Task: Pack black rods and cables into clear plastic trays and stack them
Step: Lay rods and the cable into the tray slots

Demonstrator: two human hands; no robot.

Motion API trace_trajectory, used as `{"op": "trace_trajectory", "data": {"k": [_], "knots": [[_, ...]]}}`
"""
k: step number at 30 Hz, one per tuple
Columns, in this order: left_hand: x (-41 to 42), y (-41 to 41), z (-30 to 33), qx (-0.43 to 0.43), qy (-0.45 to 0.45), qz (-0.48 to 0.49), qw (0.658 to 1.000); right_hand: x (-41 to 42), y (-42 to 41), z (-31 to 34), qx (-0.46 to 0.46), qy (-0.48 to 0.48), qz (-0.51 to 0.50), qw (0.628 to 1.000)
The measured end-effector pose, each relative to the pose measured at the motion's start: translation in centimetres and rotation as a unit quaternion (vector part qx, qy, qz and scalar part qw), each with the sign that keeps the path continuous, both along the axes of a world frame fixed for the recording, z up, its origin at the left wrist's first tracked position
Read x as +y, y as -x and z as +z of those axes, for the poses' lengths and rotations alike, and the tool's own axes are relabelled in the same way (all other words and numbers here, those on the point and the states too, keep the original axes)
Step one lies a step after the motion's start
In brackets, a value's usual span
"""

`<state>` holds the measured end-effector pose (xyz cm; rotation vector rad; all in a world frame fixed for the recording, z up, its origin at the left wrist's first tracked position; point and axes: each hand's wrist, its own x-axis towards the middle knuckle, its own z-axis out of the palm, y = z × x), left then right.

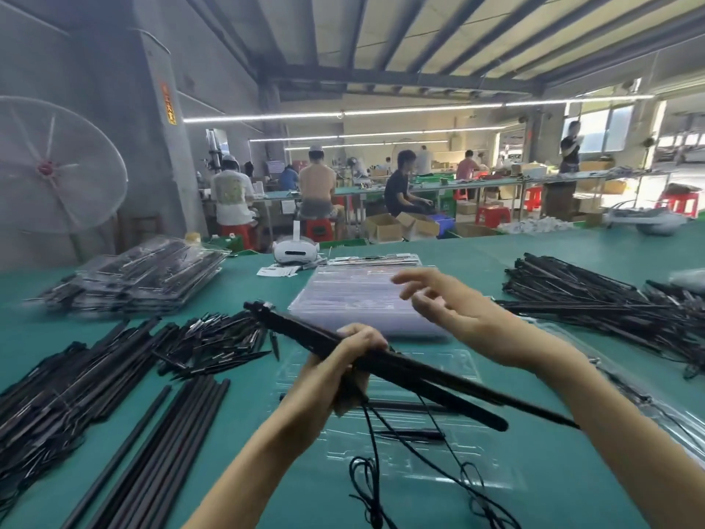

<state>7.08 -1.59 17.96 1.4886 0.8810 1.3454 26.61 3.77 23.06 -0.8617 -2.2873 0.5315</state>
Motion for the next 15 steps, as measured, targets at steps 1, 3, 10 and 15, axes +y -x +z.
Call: {"op": "trace_trajectory", "data": {"k": [1,3,10,15], "knots": [[0.3,0.7,-0.4,-0.017,0.002,0.004,1.000,0.7,-1.8,-0.7,0.004,0.033,-0.038,0.999],[0.5,2.1,-1.0,-0.061,0.028,0.043,0.997,2.9,-6.5,-3.4,-0.015,0.077,-0.173,0.982],[1.5,2.9,-2.6,-0.196,0.095,0.031,0.976,3.3,-9.3,-17.0,-0.254,0.184,-0.290,0.904],[1.8,1.3,-3.2,-0.237,0.127,0.050,0.962,4.1,-6.6,-17.4,-0.119,0.141,-0.333,0.925]]}}
